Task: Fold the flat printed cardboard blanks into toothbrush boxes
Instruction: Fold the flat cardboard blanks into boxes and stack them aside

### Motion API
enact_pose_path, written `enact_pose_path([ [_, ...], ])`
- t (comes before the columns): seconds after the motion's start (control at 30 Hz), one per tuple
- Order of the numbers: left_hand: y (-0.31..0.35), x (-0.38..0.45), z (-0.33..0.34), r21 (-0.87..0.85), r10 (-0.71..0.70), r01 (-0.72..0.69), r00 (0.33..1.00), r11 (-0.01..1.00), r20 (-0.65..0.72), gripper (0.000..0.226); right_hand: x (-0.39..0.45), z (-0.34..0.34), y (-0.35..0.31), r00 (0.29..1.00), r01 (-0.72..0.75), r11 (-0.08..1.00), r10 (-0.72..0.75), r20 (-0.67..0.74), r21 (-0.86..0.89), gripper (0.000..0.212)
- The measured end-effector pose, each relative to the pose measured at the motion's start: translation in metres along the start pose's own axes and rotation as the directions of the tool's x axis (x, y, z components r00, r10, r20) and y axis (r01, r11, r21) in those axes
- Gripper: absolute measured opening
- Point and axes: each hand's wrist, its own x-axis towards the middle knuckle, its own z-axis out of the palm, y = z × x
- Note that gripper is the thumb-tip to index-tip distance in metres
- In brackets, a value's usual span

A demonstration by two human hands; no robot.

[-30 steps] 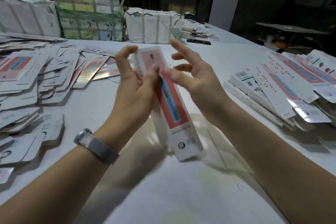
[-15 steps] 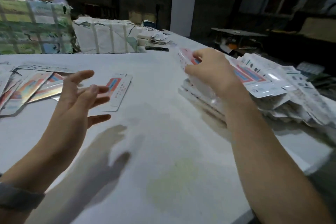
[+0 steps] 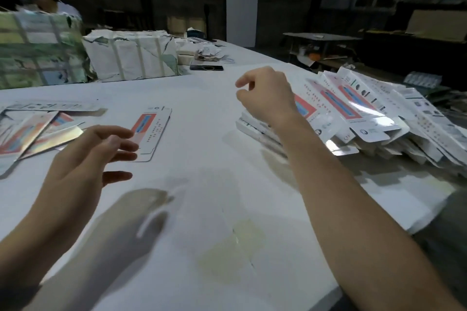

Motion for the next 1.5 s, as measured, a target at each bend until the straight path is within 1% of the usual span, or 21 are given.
enact_pose_path([
  [0.03,0.002,-0.001,0.001,0.023,0.004,-0.004,1.0,1.0,-0.01,0.026,-0.006,0.004,-0.01,0.999,-0.012,0.977,0.004,0.037,0.211,0.017],
  [0.07,0.005,-0.002,0.002,0.051,0.013,-0.012,1.0,0.999,-0.022,0.023,-0.013,0.008,-0.021,0.994,-0.058,0.897,0.013,0.105,0.437,0.013],
  [0.1,0.008,-0.003,0.001,0.089,0.021,-0.017,0.999,0.996,-0.037,0.022,-0.021,0.013,-0.032,0.981,-0.133,0.771,0.013,0.194,0.623,0.011],
  [0.13,0.01,-0.004,0.0,0.14,0.034,-0.026,0.998,0.99,-0.052,0.021,-0.029,0.018,-0.041,0.959,-0.216,0.623,-0.009,0.283,0.752,0.012],
  [0.17,0.012,-0.004,-0.002,0.215,0.055,-0.041,0.997,0.976,-0.06,0.021,-0.035,0.023,-0.048,0.933,-0.289,0.495,-0.046,0.356,0.819,0.013],
  [0.2,0.013,-0.004,-0.006,0.316,0.082,-0.06,0.995,0.947,-0.057,0.019,-0.042,0.028,-0.053,0.907,-0.345,0.405,-0.087,0.411,0.847,0.015],
  [0.23,0.013,-0.003,-0.01,0.437,0.11,-0.08,0.993,0.896,-0.043,0.015,-0.047,0.034,-0.057,0.883,-0.386,0.347,-0.13,0.452,0.855,0.016],
  [0.3,0.009,-0.001,-0.021,0.673,0.132,-0.09,0.991,0.734,-0.012,0.012,-0.06,0.045,-0.064,0.836,-0.446,0.293,-0.203,0.51,0.846,0.018],
  [0.33,0.006,0.001,-0.029,0.765,0.12,-0.064,0.993,0.641,-0.017,0.015,-0.066,0.051,-0.068,0.812,-0.466,0.286,-0.236,0.533,0.837,0.02],
  [0.4,0.003,0.006,-0.043,0.886,0.099,0.04,0.99,0.462,-0.096,0.025,-0.079,0.06,-0.072,0.773,-0.475,0.316,-0.296,0.56,0.822,0.021],
  [0.53,0.004,0.01,-0.079,0.94,0.036,0.296,0.951,0.172,-0.306,0.042,-0.1,0.073,-0.079,0.713,-0.425,0.421,-0.39,0.583,0.801,0.018],
  [0.67,-0.003,0.006,-0.105,0.868,-0.125,0.495,0.864,0.038,-0.487,0.054,-0.116,0.079,-0.084,0.66,-0.397,0.469,-0.452,0.601,0.789,0.018],
  [0.73,-0.008,0.004,-0.111,0.833,-0.185,0.553,0.82,0.005,-0.542,0.054,-0.121,0.081,-0.088,0.638,-0.372,0.5,-0.475,0.606,0.783,0.018],
  [0.8,-0.01,0.003,-0.113,0.823,-0.24,0.568,0.796,-0.022,-0.556,0.052,-0.125,0.082,-0.093,0.624,-0.359,0.506,-0.495,0.605,0.784,0.019],
  [0.87,-0.01,0.003,-0.116,0.845,-0.237,0.533,0.816,-0.044,-0.527,0.048,-0.126,0.083,-0.101,0.612,-0.363,0.49,-0.516,0.599,0.793,0.019],
  [0.97,-0.009,0.002,-0.116,0.886,-0.153,0.462,0.874,-0.034,-0.461,0.044,-0.126,0.085,-0.11,0.609,-0.367,0.47,-0.531,0.589,0.803,0.019],
  [1.17,-0.003,0.004,-0.116,0.9,-0.083,0.435,0.897,0.003,-0.434,0.04,-0.122,0.09,-0.105,0.642,-0.378,0.462,-0.494,0.587,0.802,0.02],
  [1.27,-0.002,0.004,-0.118,0.866,-0.086,0.499,0.861,-0.043,-0.501,0.051,-0.122,0.091,-0.101,0.652,-0.372,0.466,-0.484,0.583,0.803,0.02],
  [1.37,-0.005,0.003,-0.119,0.831,-0.205,0.552,0.808,-0.065,-0.552,0.061,-0.123,0.091,-0.1,0.646,-0.37,0.467,-0.492,0.583,0.803,0.02],
  [1.43,-0.007,0.004,-0.117,0.853,-0.187,0.518,0.834,-0.06,-0.52,0.059,-0.124,0.09,-0.099,0.64,-0.371,0.472,-0.494,0.589,0.8,0.021],
  [1.5,-0.003,0.006,-0.114,0.891,-0.079,0.449,0.888,-0.062,-0.453,0.05,-0.124,0.09,-0.099,0.642,-0.372,0.471,-0.492,0.588,0.8,0.021],
])
